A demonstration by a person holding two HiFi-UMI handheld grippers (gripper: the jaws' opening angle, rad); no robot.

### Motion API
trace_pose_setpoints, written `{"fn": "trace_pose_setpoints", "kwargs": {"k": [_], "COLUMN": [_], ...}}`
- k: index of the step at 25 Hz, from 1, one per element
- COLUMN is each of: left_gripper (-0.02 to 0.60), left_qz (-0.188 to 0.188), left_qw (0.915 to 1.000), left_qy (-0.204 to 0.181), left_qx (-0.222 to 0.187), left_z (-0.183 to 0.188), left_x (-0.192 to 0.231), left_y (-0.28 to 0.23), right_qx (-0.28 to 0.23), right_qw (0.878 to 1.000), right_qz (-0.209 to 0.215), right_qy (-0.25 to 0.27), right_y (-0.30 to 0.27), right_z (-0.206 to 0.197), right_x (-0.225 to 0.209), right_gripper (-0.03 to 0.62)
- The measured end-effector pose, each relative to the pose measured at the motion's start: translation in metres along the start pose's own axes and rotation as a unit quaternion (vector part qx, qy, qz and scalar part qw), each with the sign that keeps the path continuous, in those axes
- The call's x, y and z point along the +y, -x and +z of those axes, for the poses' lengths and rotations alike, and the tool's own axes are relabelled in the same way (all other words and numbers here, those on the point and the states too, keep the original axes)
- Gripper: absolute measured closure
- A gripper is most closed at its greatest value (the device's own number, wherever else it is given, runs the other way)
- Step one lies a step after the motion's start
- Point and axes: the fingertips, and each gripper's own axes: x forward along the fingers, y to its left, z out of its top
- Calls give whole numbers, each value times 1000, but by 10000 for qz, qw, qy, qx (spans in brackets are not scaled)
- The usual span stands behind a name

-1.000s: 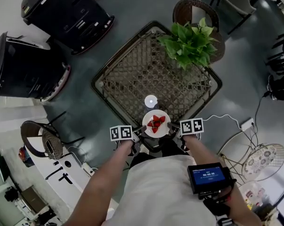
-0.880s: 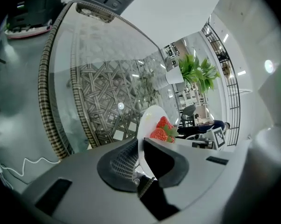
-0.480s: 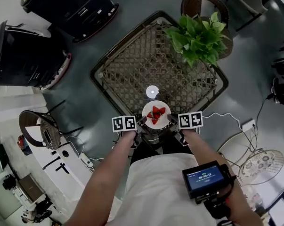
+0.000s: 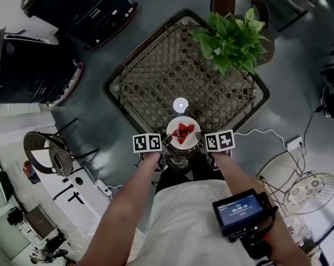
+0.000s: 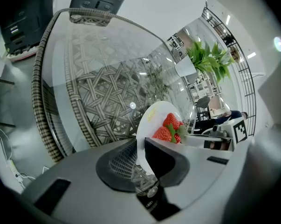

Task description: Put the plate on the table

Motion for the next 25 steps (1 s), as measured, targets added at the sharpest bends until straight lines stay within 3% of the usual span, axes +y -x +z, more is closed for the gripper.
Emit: {"fn": "trace_pose_setpoints", "kwargs": {"k": [6,11,21,25], "left_gripper": [546,540,534,476], "left_qz": [277,497,414,361], "left_qw": [9993,9975,9967,9965], "left_qy": [-197,-487,-699,-750], "left_qx": [143,84,74,-4], "left_z": [-4,7,-3,0], "left_x": [-3,3,-3,-5], "left_y": [-1,5,0,2], "right_qx": [-48,-212,-354,-564], "right_qw": [9997,9996,9984,9968], "right_qz": [-247,-199,-435,-549], "right_qy": [9,-20,-105,-118], "right_y": [2,-7,-2,-2], "right_z": [-5,5,-4,-1], "right_x": [-3,1,-6,-7], "right_gripper": [562,560,554,549]}}
